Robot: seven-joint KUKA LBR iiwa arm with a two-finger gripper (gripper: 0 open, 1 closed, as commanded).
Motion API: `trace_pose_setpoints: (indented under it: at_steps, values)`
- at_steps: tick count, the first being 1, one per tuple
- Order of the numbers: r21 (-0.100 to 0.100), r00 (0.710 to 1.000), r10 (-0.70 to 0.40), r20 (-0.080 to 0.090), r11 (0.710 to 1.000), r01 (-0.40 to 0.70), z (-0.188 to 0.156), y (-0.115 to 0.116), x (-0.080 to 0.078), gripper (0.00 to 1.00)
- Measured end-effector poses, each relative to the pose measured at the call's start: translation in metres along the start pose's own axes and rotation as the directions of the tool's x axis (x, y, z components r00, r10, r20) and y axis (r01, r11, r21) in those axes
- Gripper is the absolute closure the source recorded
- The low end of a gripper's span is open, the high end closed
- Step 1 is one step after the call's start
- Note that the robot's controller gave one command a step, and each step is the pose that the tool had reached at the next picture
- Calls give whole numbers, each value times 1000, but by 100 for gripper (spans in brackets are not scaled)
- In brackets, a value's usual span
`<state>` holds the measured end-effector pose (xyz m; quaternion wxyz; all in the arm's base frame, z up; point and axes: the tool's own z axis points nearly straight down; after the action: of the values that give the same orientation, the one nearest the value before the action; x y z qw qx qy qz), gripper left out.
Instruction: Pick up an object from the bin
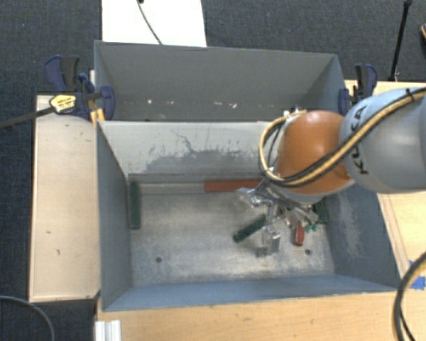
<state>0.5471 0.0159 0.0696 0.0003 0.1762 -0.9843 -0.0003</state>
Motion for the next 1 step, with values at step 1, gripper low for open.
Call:
trace_pose_setpoints:
  at_steps: [1]
  values:
    - [0, 1000, 5, 1, 1000, -5, 0, 0, -1, 0]
